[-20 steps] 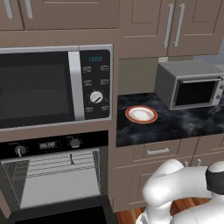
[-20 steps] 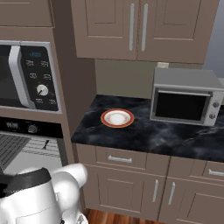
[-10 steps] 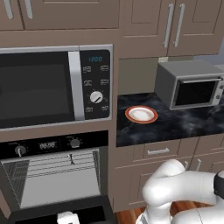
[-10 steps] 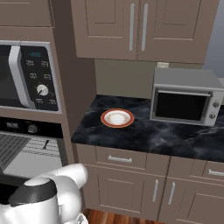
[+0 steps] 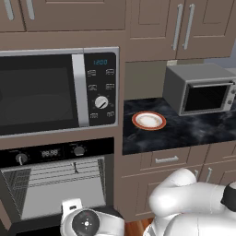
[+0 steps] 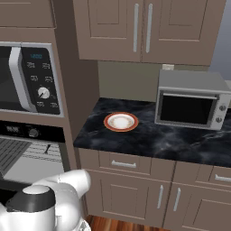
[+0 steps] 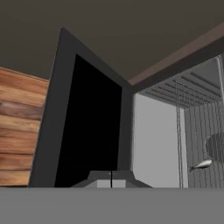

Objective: Take the fish from the oven and place it on the plate on the counter.

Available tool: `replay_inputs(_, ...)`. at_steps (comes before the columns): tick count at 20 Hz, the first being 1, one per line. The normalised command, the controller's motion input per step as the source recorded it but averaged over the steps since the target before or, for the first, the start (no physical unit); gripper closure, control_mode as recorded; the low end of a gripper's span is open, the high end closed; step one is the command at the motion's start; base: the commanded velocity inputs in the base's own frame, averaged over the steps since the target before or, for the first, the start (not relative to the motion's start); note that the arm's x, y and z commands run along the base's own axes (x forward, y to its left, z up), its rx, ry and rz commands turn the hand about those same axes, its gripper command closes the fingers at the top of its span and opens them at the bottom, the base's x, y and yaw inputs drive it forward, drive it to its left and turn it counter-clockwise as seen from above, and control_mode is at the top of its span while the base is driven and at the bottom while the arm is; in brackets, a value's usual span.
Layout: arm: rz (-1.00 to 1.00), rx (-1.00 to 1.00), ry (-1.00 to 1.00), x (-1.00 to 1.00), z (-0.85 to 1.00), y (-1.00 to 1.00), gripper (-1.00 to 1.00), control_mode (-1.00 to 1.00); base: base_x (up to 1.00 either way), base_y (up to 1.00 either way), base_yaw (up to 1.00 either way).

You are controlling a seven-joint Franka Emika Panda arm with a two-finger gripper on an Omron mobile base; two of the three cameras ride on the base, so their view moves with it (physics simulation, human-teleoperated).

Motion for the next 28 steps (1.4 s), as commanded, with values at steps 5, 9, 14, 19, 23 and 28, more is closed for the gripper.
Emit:
replay_inputs(5, 0.0, 0.0, -0.23, 0.27, 0.0, 0.0, 1.0, -1.0, 0.0, 0.0, 0.0)
replay_inputs(9, -0.05, 0.0, -0.33, 0.07, 0.0, 0.0, 1.0, -1.0, 0.0, 0.0, 0.0)
replay_inputs(14, -0.05, 0.0, -0.17, 0.25, 0.01, 0.0, 1.0, -1.0, 0.0, 0.0, 0.0)
replay_inputs(19, -0.01, 0.0, -0.12, 0.51, 0.0, 0.0, 1.0, -1.0, 0.0, 0.0, 0.0)
replay_inputs(23, -0.12, -0.12, -0.15, 0.49, 0.0, 0.37, 1.0, -1.0, 0.0, 0.0, 0.0)
replay_inputs(28, -0.19, -0.2, -0.15, 0.42, 0.0, 0.37, 1.0, -1.0, 0.0, 0.0, 0.0)
